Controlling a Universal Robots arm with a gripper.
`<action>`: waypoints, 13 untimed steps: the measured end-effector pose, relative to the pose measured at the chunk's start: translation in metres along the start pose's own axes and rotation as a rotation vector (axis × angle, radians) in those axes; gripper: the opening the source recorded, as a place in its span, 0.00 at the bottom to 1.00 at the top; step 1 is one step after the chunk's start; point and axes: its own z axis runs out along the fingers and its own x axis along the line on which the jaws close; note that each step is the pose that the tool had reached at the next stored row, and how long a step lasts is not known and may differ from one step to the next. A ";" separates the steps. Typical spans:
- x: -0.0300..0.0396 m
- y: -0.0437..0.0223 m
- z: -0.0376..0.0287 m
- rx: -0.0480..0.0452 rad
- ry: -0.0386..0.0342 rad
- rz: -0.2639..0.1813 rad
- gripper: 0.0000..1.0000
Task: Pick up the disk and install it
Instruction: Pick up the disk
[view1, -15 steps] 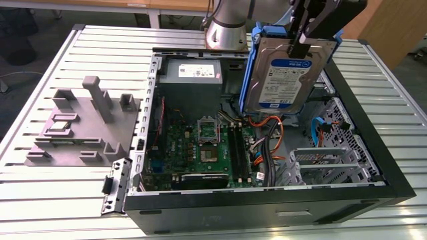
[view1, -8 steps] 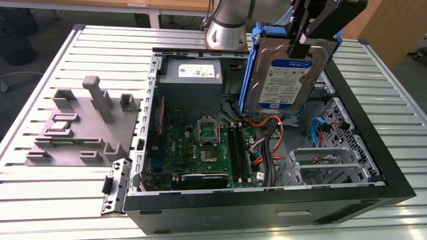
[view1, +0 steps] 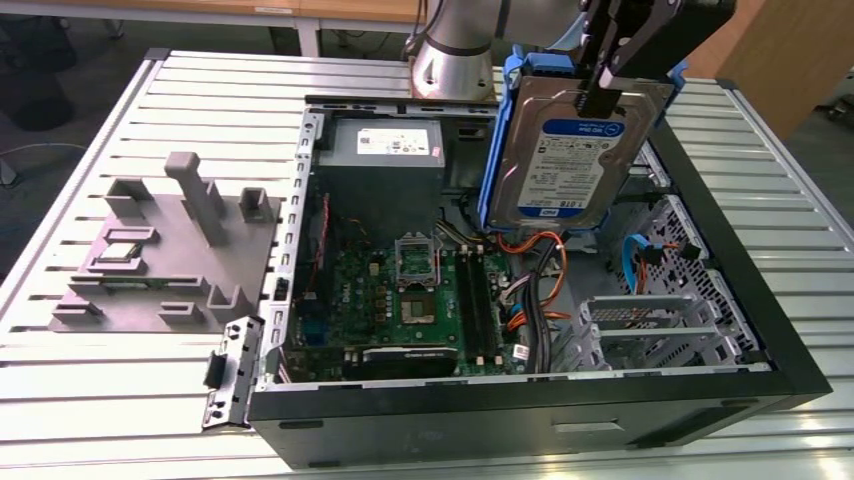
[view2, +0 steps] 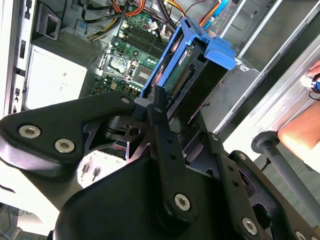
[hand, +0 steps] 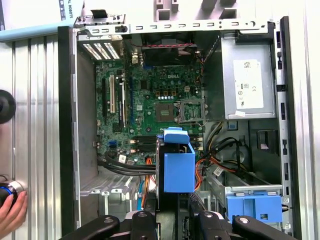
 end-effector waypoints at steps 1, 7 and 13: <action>0.0008 0.0000 0.0000 0.0000 0.0003 0.000 0.35; 0.0025 -0.0001 0.0000 0.0000 0.0002 0.000 0.35; 0.0035 -0.0001 0.0000 0.0000 0.0003 0.000 0.35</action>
